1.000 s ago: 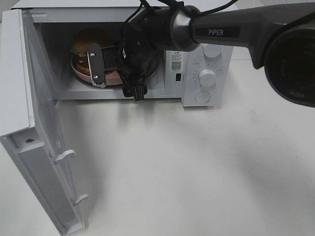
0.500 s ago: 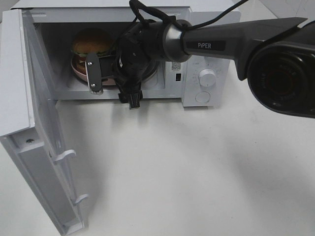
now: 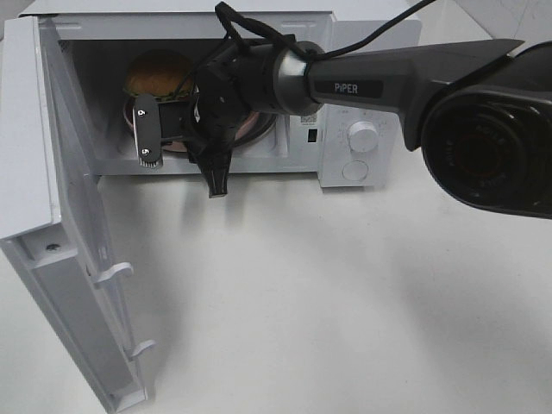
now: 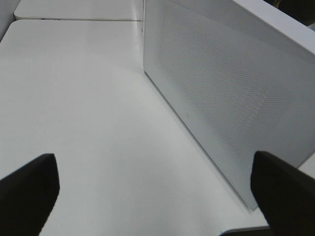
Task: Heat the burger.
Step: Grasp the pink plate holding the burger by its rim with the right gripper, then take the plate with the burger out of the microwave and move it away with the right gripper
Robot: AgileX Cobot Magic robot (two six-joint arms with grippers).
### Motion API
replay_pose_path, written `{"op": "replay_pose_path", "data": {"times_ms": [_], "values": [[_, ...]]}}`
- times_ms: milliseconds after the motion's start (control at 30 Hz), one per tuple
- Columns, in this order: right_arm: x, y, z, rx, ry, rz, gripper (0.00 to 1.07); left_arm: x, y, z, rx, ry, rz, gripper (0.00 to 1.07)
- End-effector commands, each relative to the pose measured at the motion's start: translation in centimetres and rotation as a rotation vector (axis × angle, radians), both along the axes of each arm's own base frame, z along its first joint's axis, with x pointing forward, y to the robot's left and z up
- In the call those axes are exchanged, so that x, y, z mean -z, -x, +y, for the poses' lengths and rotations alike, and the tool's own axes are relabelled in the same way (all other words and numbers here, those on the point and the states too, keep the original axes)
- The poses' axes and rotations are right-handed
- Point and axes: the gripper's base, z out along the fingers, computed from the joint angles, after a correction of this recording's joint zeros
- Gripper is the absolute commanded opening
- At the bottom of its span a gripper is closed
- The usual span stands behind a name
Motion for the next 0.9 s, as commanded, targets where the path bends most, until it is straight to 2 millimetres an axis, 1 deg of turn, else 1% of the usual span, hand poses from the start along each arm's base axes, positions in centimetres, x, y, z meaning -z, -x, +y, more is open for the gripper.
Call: {"op": "replay_pose_path", "data": {"times_ms": [33,67,367,433,500,533,633,700,800,867,900], "values": [[-0.5,-0.7,-0.1,-0.009,-0.026,-0.053,0.02,0.0,0.2,0.0,-0.002,0.003,-0.024,0.98],[-0.5,-0.7,-0.1,-0.01,-0.027,-0.055,0.0,0.0,0.2,0.0,-0.002,0.003,-0.024,0.98],[-1.0,-0.5,0.0,-0.008,-0.037,-0.045,0.0,0.0,0.2,0.0,-0.002,0.003,-0.024,0.98],[-1.6,0.0,0.3,-0.034,-0.004,-0.041,0.0,0.0,0.2,0.0,-0.002,0.003,-0.024,0.98],[-1.9,0.0,0.2,-0.035,-0.001,-0.038,0.0,0.0,0.2,0.0,-0.002,0.003,-0.024,0.98],[-2.0,0.5,0.6,-0.038,-0.005,-0.022,0.0,0.0,0.2,0.0,-0.002,0.003,-0.024,0.98],[-2.3,0.6,0.6,-0.037,-0.007,-0.022,0.0,0.0,0.2,0.0,-0.002,0.003,-0.024,0.98],[-3.3,1.1,0.9,-0.052,-0.014,-0.038,0.0,0.0,0.2,0.0,-0.002,0.003,-0.024,0.98],[-3.4,1.2,0.9,-0.055,-0.017,-0.045,0.0,0.0,0.2,0.0,-0.002,0.003,-0.024,0.98],[-3.6,1.9,0.8,-0.077,-0.009,-0.062,0.0,0.0,0.2,0.0,-0.002,0.003,-0.024,0.98],[-3.6,1.9,0.8,-0.077,-0.009,-0.062,0.0,0.0,0.2,0.0,-0.002,0.003,-0.024,0.98]]}}
